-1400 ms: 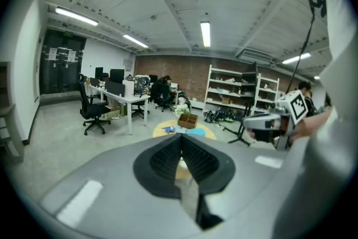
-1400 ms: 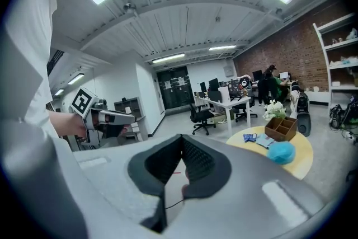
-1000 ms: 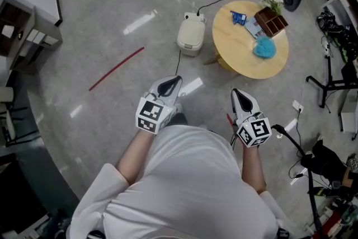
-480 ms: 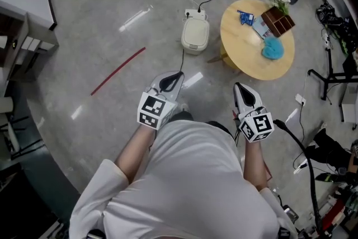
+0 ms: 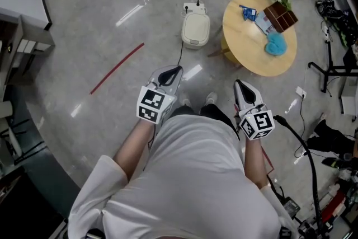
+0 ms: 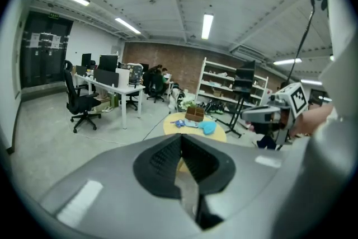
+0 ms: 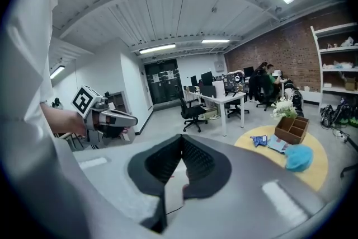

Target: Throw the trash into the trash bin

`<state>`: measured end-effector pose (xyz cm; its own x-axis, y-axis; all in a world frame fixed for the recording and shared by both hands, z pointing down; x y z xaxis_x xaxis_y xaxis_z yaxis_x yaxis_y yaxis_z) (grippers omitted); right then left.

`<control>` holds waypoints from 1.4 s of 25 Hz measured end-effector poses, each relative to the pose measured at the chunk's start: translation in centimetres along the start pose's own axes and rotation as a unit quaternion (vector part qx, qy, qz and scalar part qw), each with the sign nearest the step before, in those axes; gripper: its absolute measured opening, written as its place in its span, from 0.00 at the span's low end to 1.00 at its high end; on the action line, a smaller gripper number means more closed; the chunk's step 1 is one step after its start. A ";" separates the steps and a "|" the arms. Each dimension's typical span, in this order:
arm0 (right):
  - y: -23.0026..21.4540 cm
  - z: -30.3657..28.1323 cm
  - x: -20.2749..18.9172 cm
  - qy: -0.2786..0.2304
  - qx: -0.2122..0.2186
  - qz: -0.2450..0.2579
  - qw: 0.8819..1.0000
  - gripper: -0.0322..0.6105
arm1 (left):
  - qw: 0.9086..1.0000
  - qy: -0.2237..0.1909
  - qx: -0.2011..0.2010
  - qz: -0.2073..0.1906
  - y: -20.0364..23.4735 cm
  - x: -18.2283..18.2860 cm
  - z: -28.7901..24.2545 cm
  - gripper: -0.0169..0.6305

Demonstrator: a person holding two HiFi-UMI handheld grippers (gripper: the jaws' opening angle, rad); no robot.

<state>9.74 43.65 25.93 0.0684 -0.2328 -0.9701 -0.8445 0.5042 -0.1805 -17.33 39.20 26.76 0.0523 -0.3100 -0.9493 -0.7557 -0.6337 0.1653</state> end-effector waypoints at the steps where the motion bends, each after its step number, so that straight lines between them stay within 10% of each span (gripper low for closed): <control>1: -0.2 -0.1 -0.1 0.002 -0.001 0.000 1.000 0.05 | 1.000 0.001 -0.001 0.001 0.1 -0.1 -0.3 0.03; 35: -18.8 -10.2 -3.6 0.080 0.096 -0.039 0.991 0.05 | 0.990 0.098 0.089 0.056 2.9 -5.2 -19.9 0.03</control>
<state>19.91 26.49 34.47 0.0319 -0.3992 -0.9163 -0.7224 0.6244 -0.2972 -6.79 24.84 37.52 0.0740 -0.5147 -0.8542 -0.8662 -0.4577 0.2007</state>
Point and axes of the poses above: the fingertips, and each gripper's own axes: z backward along the fingers, y to its left, x out of its top, the point moved 7 cm from there along z, backward along the fingers, and after that the axes turned 11 degrees about -y, right-handed, at the moved point
